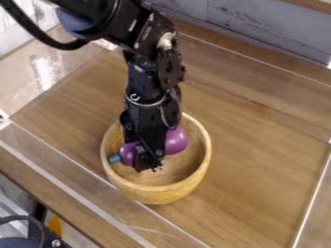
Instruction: Remove the purple eggplant from inside the brown bowl and put it on the table
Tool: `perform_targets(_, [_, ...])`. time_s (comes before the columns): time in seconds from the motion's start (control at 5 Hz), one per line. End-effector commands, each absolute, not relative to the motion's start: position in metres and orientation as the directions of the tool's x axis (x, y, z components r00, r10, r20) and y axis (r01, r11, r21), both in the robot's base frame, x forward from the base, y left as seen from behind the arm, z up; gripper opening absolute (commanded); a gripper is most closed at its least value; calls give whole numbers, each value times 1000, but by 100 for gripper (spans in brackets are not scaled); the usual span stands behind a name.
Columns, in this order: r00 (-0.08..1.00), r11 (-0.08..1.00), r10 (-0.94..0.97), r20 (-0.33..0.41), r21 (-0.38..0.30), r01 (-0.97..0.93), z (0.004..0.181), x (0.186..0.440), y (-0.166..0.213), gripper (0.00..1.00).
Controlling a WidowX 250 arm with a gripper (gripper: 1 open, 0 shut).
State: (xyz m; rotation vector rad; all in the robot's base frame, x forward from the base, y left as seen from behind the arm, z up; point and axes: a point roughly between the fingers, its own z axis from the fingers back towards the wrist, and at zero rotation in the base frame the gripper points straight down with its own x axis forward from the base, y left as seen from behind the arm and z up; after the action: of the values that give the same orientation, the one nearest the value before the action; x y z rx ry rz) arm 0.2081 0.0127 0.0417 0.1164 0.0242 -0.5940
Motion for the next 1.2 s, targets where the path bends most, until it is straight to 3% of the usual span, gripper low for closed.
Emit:
perform_targets(0.0, [819, 810, -573, -9, 143, 568, 58, 219, 11, 0])
perform_targets(1.0, [809, 799, -587, -30, 142, 585, 67, 219, 10, 0])
